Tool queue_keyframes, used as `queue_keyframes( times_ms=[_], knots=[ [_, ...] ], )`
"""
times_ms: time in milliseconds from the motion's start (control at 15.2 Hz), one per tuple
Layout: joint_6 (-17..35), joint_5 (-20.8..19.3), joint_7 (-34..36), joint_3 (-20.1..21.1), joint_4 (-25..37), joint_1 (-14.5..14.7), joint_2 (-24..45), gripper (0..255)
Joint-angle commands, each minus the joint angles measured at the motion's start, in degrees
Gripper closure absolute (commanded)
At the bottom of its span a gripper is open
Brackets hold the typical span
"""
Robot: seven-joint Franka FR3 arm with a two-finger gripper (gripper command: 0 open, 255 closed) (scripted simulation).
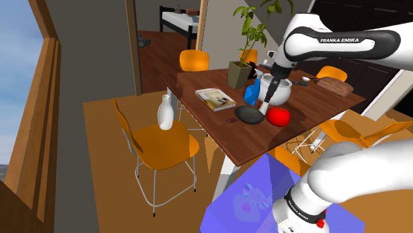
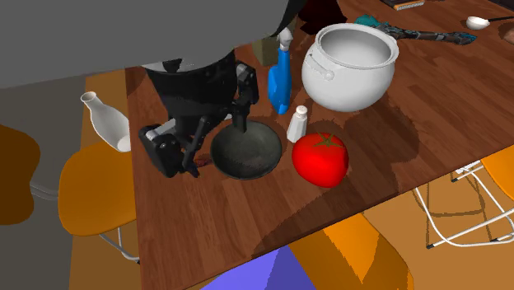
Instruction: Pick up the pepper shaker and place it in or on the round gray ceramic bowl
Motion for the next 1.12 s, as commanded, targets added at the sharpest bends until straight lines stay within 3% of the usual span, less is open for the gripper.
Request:
queue_keyframes(
  times_ms=[0, 594, 1056],
  knots=[
    [2.97, -0.87, -2.74, -2.39, 0.82, -0.21, 3.25, 0],
    [14.65, 0.11, -16.15, -12.94, 6.96, -0.03, 19.10, 0],
    [21.29, 9.42, -30.10, -19.45, 15.95, 0.00, 35.14, 0]
  ],
)
